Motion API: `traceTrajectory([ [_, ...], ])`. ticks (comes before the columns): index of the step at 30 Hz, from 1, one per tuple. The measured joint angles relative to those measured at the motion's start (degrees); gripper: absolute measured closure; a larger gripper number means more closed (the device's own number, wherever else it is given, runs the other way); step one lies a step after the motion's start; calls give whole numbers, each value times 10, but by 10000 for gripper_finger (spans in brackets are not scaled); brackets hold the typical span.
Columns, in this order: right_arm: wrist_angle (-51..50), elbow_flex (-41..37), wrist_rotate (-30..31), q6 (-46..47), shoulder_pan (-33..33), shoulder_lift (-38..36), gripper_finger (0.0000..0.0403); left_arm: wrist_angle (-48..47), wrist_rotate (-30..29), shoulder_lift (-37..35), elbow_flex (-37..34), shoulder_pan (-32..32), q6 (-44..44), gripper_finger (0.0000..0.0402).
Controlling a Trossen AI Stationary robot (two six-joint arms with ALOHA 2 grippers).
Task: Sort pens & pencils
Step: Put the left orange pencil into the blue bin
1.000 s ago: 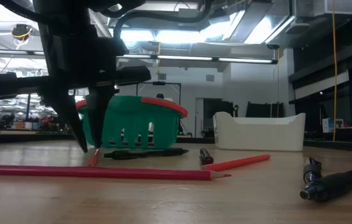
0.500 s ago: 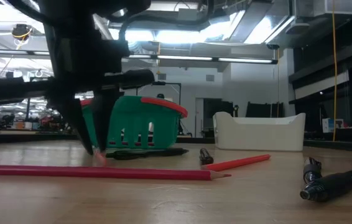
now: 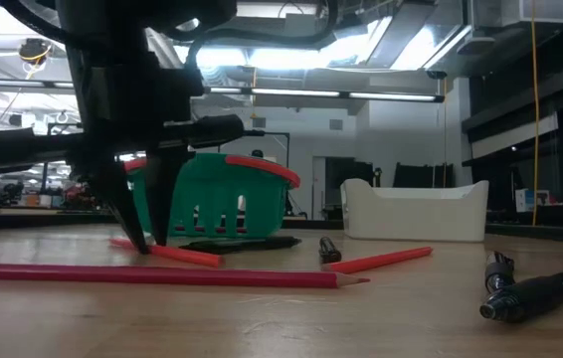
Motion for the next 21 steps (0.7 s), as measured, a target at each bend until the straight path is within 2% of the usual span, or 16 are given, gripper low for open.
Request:
traceTrajectory([
  [7, 4, 0, 0, 0, 0, 0, 301, 1, 6, 0, -1, -1, -16, 348],
  [16, 13, 0, 0, 1, 0, 0, 301, 2, -1, 1, -1, -14, -18, 387],
  [21, 25, 0, 0, -4, 0, 0, 301, 1, -3, 1, -1, -18, -40, 391],
])
